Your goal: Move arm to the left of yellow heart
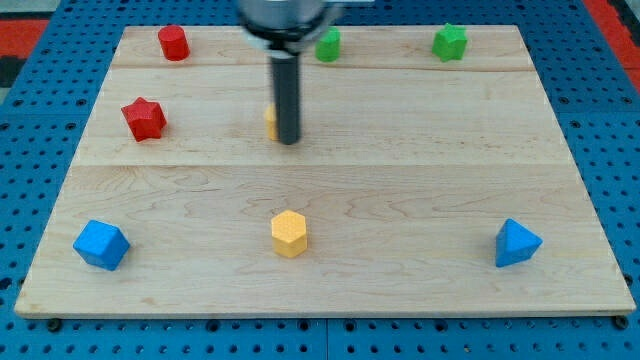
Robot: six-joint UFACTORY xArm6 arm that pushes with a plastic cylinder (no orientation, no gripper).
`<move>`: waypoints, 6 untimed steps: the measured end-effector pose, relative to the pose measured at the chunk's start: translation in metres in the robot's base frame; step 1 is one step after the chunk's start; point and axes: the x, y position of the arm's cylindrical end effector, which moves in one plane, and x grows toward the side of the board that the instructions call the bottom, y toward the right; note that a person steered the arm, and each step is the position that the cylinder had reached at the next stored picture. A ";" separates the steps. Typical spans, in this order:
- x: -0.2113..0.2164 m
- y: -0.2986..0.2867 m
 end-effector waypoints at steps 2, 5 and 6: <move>-0.058 0.072; -0.062 -0.044; -0.091 0.014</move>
